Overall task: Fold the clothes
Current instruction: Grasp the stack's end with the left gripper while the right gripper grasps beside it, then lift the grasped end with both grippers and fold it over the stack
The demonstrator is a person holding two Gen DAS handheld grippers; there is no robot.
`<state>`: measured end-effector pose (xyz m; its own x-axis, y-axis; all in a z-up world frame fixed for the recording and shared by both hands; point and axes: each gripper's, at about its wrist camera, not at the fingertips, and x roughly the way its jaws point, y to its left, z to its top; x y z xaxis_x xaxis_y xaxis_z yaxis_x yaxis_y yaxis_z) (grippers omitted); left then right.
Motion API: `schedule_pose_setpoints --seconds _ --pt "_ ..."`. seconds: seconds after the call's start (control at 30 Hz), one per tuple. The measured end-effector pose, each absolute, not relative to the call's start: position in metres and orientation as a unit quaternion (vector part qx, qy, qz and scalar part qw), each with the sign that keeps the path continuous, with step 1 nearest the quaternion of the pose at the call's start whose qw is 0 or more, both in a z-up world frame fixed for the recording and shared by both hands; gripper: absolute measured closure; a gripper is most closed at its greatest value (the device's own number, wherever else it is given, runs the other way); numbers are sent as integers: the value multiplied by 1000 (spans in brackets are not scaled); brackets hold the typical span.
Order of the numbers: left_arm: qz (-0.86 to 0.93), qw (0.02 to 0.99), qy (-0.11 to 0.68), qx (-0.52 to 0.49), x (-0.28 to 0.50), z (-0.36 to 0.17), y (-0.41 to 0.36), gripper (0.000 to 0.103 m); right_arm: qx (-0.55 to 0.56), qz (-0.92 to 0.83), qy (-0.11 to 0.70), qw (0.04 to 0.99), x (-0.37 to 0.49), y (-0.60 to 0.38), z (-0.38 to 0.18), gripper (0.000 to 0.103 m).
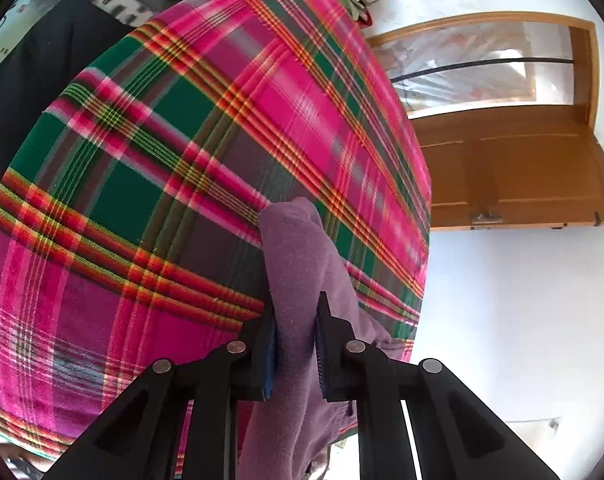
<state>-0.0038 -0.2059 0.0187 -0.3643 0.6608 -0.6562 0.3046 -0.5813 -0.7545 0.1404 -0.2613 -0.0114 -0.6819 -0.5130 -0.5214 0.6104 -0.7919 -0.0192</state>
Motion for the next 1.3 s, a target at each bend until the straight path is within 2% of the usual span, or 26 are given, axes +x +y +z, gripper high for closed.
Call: schedule_pose_setpoints --seconds 0.33,0.87,1.3 --pt "716 120 -427 -539 -4 34 -193 89 236 -919 83 305 142 -250 -2 86" --pt "738 165 -403 -516 -5 95 -143 89 189 -937 45 290 158 -204 35 86" --pt "735 191 -394 -518 -12 116 -106 89 172 -945 8 279 163 -160 59 86"
